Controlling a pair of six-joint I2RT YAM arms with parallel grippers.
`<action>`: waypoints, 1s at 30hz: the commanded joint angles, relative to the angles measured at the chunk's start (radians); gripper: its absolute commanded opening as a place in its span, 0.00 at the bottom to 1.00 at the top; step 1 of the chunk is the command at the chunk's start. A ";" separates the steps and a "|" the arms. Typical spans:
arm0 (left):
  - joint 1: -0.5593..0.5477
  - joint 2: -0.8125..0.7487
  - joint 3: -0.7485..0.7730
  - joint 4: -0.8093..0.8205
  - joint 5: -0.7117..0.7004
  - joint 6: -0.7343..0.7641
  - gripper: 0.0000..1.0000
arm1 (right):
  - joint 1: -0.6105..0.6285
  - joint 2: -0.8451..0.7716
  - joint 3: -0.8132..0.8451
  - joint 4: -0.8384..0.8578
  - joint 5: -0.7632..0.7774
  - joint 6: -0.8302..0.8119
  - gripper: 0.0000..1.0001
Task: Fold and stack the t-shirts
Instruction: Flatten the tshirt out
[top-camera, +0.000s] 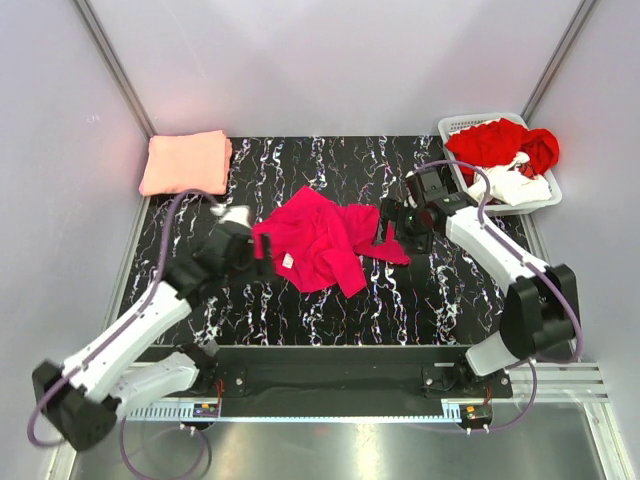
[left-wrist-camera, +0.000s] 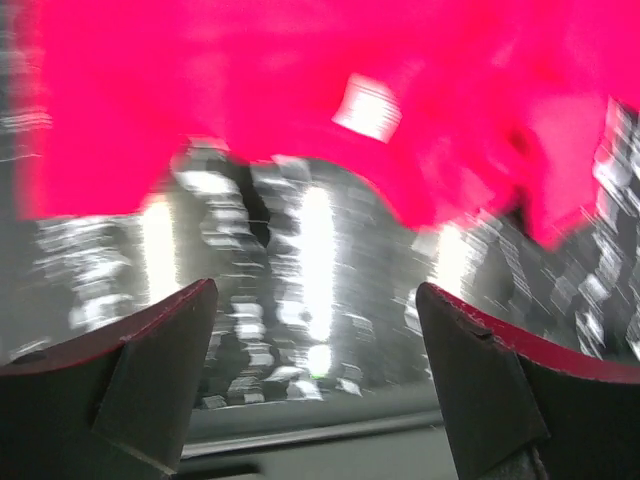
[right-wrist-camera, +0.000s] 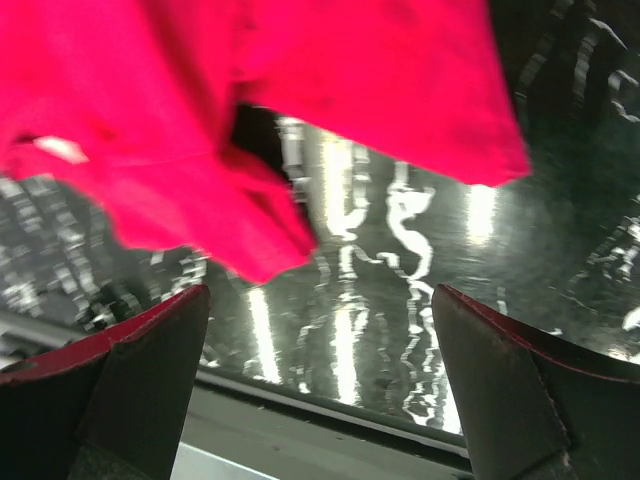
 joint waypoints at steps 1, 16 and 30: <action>-0.215 0.119 0.051 0.163 -0.038 -0.144 0.86 | -0.039 0.028 -0.018 -0.026 0.113 0.019 1.00; -0.431 0.725 0.296 0.369 -0.004 -0.223 0.92 | -0.213 0.083 -0.073 0.029 0.063 0.007 0.91; -0.431 0.853 0.295 0.420 0.032 -0.256 0.87 | -0.213 0.279 -0.069 0.136 0.003 0.024 0.71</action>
